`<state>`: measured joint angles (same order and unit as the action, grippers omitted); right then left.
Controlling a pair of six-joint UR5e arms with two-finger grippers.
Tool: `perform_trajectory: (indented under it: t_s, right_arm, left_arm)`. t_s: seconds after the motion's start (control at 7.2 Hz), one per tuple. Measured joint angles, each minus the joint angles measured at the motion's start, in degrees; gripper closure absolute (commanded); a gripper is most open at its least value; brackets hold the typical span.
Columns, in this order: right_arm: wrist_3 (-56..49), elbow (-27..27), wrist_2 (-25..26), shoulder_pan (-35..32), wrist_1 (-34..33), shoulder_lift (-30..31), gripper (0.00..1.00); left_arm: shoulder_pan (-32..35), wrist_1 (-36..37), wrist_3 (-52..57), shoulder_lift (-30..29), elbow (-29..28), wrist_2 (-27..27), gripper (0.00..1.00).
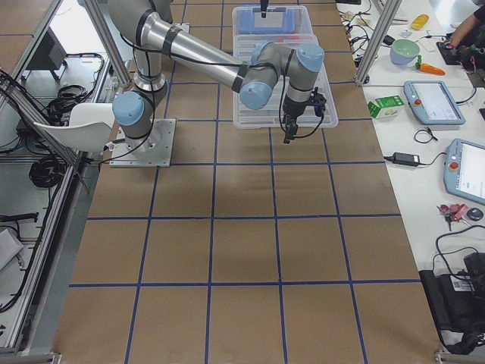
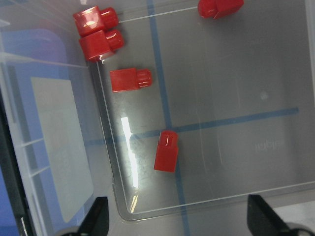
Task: Place red block in blue tray from box
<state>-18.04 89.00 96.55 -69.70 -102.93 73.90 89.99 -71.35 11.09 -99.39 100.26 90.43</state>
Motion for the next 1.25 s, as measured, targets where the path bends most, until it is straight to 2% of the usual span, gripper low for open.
perform_trajectory:
  t_s: [0.42,0.69,0.97,1.25]
  right_arm:
    - [0.72,-0.68,-1.62,-0.30,2.65,3.26,0.00]
    - [1.49,-0.67,-3.91,-0.35,6.14,6.70,0.00]
    - [1.50,-0.26,-5.17,-0.35,7.08,7.41,0.00]
    - [1.53,0.12,-5.52,-0.30,7.45,7.28,0.00]
  left_arm:
    - [-0.02,4.72,3.03,-2.16,5.53,0.02,0.00]
    - [-0.32,6.12,6.27,-3.54,6.64,0.05,0.00]
    - [-0.44,9.59,7.45,-5.67,7.84,0.08,0.00]
    - [-0.59,12.40,7.59,-7.48,9.84,0.20,0.07]
